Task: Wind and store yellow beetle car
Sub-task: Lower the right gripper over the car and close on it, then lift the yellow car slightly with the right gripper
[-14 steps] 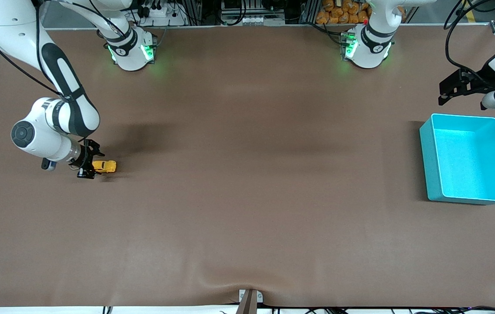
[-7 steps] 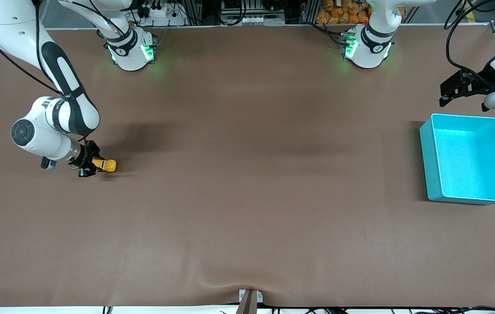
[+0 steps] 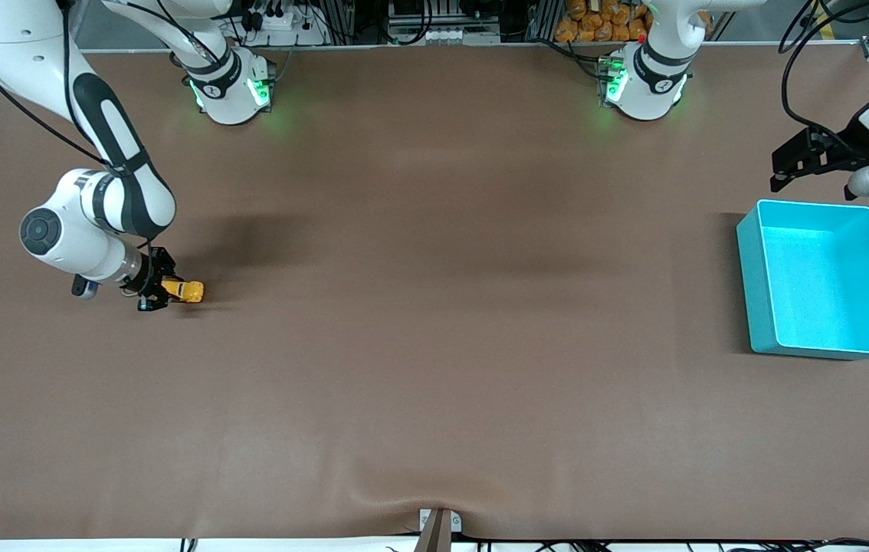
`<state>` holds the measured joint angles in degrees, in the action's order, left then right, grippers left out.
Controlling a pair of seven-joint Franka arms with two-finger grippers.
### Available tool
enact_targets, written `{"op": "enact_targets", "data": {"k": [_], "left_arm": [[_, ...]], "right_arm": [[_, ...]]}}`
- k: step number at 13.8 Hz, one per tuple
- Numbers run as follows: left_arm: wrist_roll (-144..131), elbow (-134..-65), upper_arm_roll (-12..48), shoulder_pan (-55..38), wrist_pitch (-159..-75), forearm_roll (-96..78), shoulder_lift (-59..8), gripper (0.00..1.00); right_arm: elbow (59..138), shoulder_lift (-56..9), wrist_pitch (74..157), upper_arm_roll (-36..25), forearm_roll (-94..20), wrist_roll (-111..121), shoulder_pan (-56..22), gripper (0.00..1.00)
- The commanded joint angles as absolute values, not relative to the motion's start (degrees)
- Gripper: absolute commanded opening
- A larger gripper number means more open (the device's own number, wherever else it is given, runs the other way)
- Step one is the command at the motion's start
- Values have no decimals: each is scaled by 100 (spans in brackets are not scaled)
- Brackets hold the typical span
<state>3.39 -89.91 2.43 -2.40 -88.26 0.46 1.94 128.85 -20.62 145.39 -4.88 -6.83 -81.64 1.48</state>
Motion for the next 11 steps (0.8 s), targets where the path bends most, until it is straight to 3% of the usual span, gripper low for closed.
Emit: {"op": "enact_targets", "data": {"k": [1,11], "left_arm": [[343,-8947,264,-185,-8877,-44,185,100],[325,-8947,264,-211,-8965,-70,149,100]], "right_arm": [[12964,-2206,14775,-492,-721,-8209,202,19],[12911,-2302,14783,-536,-167,-8060,509,18]]}}
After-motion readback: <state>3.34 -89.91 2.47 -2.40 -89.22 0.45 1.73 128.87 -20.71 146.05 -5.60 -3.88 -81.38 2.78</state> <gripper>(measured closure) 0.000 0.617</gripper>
